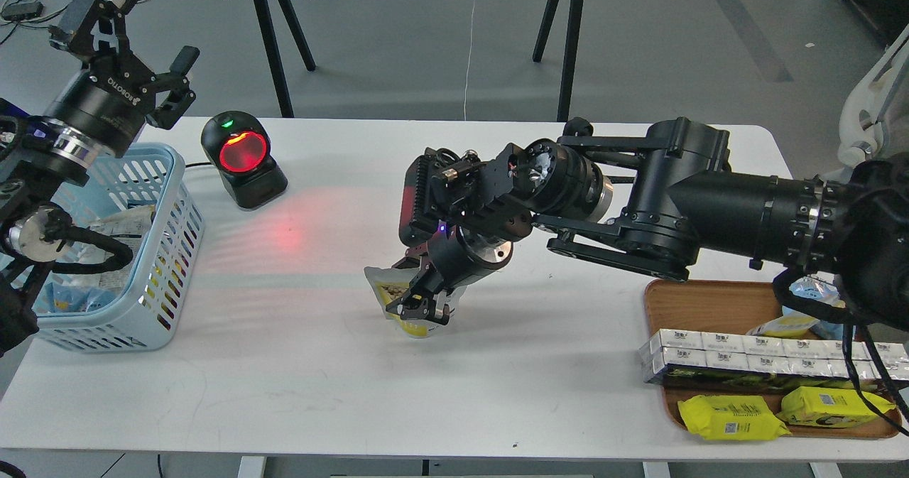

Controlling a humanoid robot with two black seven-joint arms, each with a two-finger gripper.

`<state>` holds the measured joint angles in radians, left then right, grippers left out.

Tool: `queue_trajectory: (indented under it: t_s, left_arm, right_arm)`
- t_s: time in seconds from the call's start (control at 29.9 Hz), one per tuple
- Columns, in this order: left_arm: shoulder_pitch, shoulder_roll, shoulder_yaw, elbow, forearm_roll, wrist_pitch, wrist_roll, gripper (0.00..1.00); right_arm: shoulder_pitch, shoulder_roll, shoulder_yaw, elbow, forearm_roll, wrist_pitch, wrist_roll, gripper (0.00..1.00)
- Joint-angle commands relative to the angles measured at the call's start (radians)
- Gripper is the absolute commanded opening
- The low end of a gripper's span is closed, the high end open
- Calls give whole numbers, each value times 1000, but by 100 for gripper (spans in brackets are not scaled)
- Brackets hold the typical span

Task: Scan snack and place in basket
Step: 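Set the packet upright on the table and open the right gripper, then raise the right arm away and swing the left arm toward the packet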

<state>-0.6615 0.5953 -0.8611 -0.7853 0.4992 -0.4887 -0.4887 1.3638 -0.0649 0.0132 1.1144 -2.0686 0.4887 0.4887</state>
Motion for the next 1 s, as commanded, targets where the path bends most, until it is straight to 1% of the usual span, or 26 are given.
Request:
queue_trajectory:
  t_s: [0.0,0.1,0.2,0.3,0.37,0.53,0.67,0.8,0.87,0.97]
  left_arm:
    - [-3,1,-6,0,-10,0,0,100]
    - [-3,1,-12,0,-10,0,0,100]
    - [-6,1,-25,0,-11,0,0,100]
    - [-18,1,-62,0,-11,0,0,100]
    - [-23,5,-84,1,-10,0,0,100]
    - [-75,21,-96,3,-10,0,0,100]
    - [-108,11,-95,6,-7,0,0,100]
    - [-135,-31,-69,69,-1,0,0,100]
    - [-136,-48,-33,67,1,0,0,100]
    - [-145,-26,33,49,4,0,0,100]
  right_arm:
    - [18,-10,106,-63,60,0,0,99]
    - [23,-21,177,-128,250,0,0,99]
    - [40,-56,209,-230,436,0,0,99]
    - [41,-69,235,-324,565,0,0,99]
    - [34,-105,255,-373,649,0,0,99]
    - [26,-209,266,-390,911,0,0,99]
    - [26,-282,266,-435,1218,0,0,99]
    - [15,-320,263,-488,1493,0,0,99]
    - [-14,-335,264,-490,1559,0,0,99]
    - [-61,-360,269,-485,1595,0,0,99]
